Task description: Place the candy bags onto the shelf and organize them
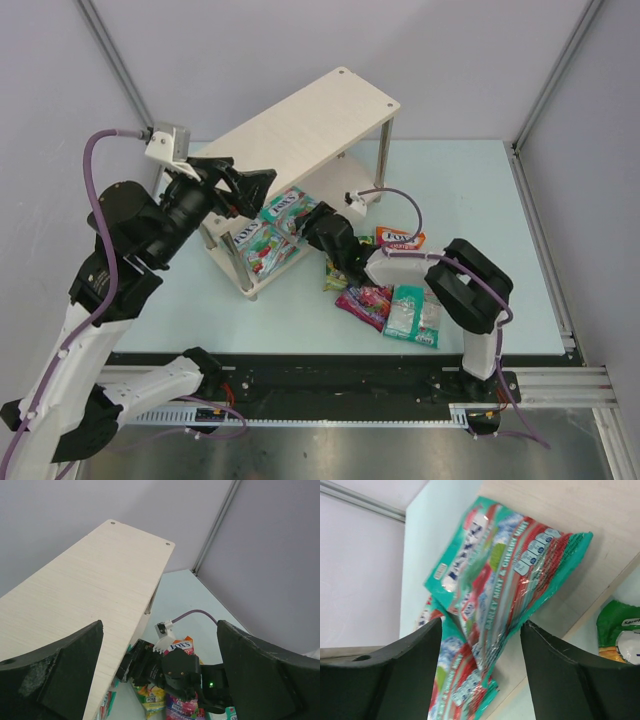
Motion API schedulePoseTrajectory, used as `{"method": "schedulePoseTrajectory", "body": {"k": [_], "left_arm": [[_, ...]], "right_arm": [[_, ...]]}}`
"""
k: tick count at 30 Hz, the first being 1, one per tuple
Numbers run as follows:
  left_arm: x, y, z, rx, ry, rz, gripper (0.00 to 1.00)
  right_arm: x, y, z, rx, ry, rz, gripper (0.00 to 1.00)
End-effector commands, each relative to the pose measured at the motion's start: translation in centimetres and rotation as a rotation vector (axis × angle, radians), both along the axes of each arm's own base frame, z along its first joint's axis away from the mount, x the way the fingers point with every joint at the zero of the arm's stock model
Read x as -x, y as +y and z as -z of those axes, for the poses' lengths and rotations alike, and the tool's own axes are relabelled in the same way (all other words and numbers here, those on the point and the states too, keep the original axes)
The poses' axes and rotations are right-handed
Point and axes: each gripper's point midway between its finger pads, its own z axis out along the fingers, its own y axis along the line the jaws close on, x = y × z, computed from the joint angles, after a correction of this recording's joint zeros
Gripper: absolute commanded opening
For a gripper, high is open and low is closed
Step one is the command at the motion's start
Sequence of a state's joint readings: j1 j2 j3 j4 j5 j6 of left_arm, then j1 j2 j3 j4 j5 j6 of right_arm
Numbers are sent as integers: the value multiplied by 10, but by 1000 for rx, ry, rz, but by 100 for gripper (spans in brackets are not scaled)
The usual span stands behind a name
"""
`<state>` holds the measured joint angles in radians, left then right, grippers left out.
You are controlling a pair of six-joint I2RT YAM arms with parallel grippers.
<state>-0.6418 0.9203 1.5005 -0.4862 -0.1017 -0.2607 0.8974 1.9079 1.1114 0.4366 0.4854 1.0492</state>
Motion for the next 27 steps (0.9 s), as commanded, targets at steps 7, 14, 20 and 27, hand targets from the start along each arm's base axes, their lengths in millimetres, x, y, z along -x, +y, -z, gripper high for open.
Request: {"method": "schedulePoseTrajectory", "body": {"k": [7, 14, 20, 27], "left_arm": [[-1, -3, -8, 21, -19, 13, 100], [-5, -12, 3, -1, 1, 40, 100], [-11, -28, 15, 6, 33, 90, 100], [-12, -51, 18, 42, 59, 184, 100]], "right_arm": [[24, -70, -66, 33, -82, 75, 72], [72, -160, -66, 142, -20, 176, 75], [146, -256, -27, 299, 263, 326, 79], [205, -298, 22, 260, 546, 490, 86]]}}
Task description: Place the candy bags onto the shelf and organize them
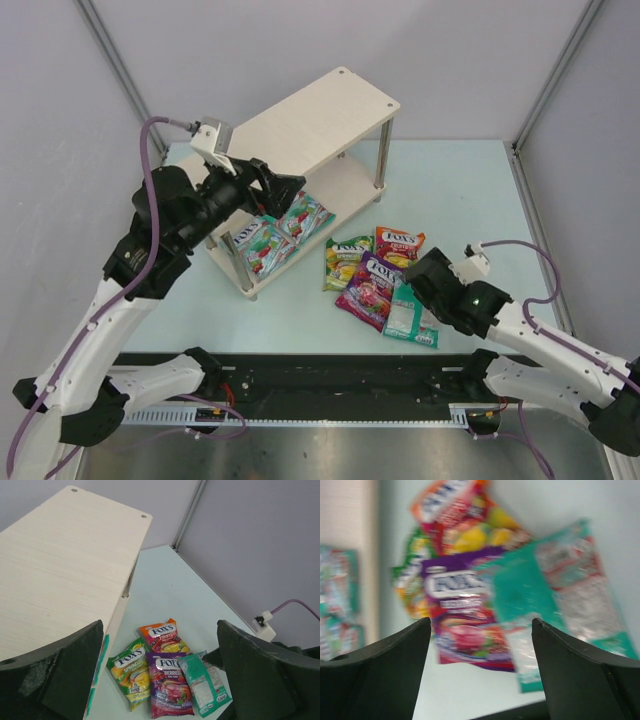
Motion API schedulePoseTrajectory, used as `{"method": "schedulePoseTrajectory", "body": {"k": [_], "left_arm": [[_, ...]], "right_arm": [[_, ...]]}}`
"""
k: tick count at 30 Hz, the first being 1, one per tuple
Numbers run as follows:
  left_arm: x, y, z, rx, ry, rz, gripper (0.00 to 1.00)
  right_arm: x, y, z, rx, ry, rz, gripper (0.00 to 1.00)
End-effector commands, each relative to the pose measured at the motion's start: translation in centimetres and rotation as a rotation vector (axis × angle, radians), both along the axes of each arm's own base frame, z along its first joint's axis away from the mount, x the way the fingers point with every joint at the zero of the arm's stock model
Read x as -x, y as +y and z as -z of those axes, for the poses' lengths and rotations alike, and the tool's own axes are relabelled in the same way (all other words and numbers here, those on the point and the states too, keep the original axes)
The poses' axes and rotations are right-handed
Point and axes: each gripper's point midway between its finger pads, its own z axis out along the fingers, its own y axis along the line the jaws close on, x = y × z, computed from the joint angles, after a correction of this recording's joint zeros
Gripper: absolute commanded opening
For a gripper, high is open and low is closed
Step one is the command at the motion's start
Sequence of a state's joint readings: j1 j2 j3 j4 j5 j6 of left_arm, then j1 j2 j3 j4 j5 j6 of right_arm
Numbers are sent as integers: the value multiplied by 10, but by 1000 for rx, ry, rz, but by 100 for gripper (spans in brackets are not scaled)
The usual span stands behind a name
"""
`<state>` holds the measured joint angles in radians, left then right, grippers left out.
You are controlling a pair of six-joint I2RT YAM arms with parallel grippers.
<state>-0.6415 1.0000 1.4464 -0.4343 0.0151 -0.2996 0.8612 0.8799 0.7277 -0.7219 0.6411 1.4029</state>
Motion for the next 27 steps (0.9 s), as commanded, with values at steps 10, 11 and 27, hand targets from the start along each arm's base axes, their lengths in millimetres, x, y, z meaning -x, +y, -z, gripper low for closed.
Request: {"method": "schedulePoseTrajectory", "body": {"k": [10, 11, 27], "left_arm": [[7, -13, -11, 68, -12, 75, 100], [7, -12, -11, 66, -13, 71, 100], [5, -16, -6, 74, -8, 82, 100]], "right_arm": [[48, -37, 102, 135, 323, 80, 85], [43, -30, 102, 119, 304, 52, 84], [35, -32, 68, 14, 72, -38, 0]]}}
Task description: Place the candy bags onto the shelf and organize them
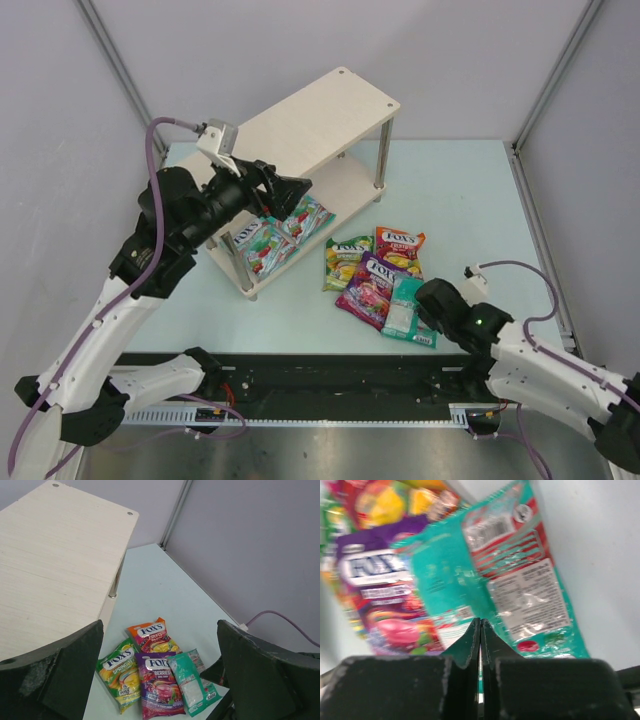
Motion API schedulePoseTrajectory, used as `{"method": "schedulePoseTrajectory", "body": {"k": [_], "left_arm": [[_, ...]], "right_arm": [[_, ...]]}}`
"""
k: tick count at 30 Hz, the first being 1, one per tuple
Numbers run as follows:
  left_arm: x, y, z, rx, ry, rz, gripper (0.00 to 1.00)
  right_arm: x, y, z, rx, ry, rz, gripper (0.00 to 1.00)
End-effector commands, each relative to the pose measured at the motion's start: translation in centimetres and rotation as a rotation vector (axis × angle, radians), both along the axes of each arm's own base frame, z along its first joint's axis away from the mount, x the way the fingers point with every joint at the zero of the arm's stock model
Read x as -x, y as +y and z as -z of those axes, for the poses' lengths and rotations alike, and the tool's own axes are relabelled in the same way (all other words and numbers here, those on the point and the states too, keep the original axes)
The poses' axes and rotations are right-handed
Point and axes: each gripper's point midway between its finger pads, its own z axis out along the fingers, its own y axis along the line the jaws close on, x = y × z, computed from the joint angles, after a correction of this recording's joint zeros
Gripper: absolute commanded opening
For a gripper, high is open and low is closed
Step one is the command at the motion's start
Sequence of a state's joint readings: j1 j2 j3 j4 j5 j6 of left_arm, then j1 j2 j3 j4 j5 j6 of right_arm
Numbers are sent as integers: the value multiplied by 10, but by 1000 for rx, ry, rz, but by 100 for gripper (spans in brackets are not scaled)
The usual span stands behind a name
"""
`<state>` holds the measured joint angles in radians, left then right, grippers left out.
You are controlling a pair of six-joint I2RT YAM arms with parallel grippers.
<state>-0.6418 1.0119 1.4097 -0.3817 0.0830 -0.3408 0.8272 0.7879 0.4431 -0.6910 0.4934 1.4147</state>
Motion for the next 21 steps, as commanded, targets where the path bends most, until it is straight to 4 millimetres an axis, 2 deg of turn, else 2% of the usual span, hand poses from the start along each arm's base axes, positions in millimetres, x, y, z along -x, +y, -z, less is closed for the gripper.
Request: {"method": "schedulePoseTrajectory", "body": {"k": [1, 3, 5, 7, 8, 9, 12, 15, 18, 21], "left_arm": [[4, 0, -12, 40, -27, 14, 100], [4, 0, -10, 38, -27, 14, 100], [3, -1, -8, 34, -27, 17, 100], [2, -3, -5, 35, -21, 21, 100], [3, -4, -5, 38, -22, 27, 100], [3, -4, -5, 40, -20, 29, 100], [2, -7, -2, 40, -16, 40, 100], [2, -7, -1, 38, -13, 40, 100], [3, -6, -1, 36, -15, 38, 100], [3, -5, -2, 35, -19, 35, 100]], "right_arm": [[-13, -7, -44, -75, -197, 7, 0], [-16, -6, -64, -108, -282, -29, 0], [-21, -4, -96, -197, -397, -41, 0], [-23, -6, -106, -196, -436, -58, 0], [-25, -10, -107, -189, -426, -52, 5], [-25, -12, -104, -178, -401, -49, 29], [-21, -17, -61, -91, -197, -66, 58], [-22, -11, -32, -59, -52, -115, 63], [-28, 6, -25, -73, -45, -196, 63], [-32, 19, -27, -111, -77, -255, 61]]}}
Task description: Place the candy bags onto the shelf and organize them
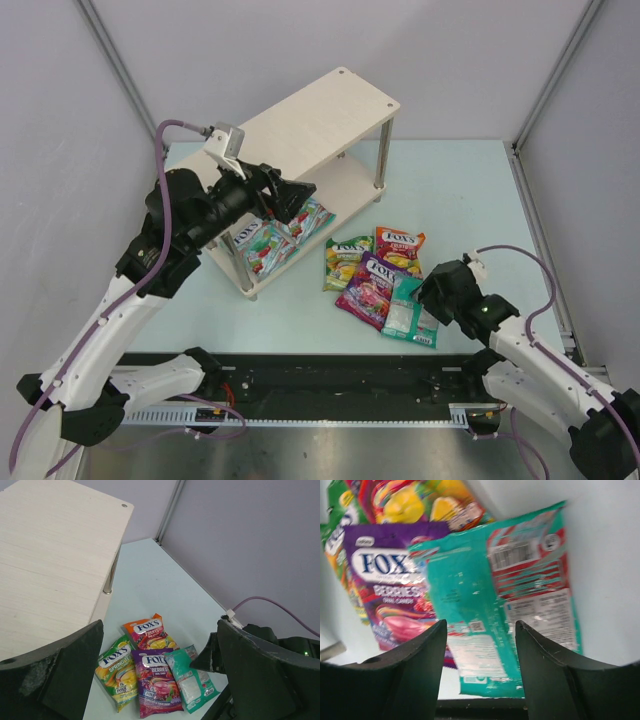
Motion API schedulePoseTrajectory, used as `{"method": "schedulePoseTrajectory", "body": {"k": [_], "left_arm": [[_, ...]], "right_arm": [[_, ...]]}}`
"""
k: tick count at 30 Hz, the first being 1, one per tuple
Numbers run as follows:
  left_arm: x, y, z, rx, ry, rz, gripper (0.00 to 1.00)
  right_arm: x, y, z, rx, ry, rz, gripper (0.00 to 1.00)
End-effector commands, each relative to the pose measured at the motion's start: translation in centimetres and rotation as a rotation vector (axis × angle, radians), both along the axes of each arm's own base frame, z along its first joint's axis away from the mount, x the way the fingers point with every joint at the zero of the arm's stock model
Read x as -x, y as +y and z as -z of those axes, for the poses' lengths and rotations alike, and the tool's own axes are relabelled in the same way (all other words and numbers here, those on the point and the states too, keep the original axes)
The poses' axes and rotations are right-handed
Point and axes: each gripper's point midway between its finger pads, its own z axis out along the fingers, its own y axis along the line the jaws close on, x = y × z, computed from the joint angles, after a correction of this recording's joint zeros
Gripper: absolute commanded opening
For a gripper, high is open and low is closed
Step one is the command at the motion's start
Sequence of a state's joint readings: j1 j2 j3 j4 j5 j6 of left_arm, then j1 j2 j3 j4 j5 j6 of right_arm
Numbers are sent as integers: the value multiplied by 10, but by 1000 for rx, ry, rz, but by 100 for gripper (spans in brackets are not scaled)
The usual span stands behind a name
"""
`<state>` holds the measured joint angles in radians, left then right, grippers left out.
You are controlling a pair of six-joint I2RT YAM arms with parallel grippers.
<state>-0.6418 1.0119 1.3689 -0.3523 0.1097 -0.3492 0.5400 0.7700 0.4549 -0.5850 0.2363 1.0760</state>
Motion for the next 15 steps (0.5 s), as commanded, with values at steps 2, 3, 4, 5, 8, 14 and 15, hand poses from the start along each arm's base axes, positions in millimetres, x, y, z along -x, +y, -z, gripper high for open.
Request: {"method": "schedulePoseTrajectory", "body": {"k": [2, 3, 4, 5, 8, 14, 15], "left_arm": [[4, 2, -12, 34, -30, 5, 100], [4, 2, -12, 34, -30, 5, 100], [4, 2, -12, 34, -30, 7, 100], [4, 2, -11, 33, -29, 7, 100], [3, 1, -10, 34, -28, 8, 100], [3, 1, -8, 34, -25, 10, 100], [3, 1, -8, 34, -25, 8, 100]], "right_arm": [[-9, 29, -12, -87, -74, -148, 59], [-8, 30, -11, -87, -69, -151, 59], [-6, 29, -5, -77, -49, -152, 59], [-5, 28, -2, -72, -36, -149, 59], [0, 25, 10, -49, 6, -148, 58], [6, 14, 28, 15, 79, -115, 60], [6, 10, 29, 33, 81, -96, 61]]}}
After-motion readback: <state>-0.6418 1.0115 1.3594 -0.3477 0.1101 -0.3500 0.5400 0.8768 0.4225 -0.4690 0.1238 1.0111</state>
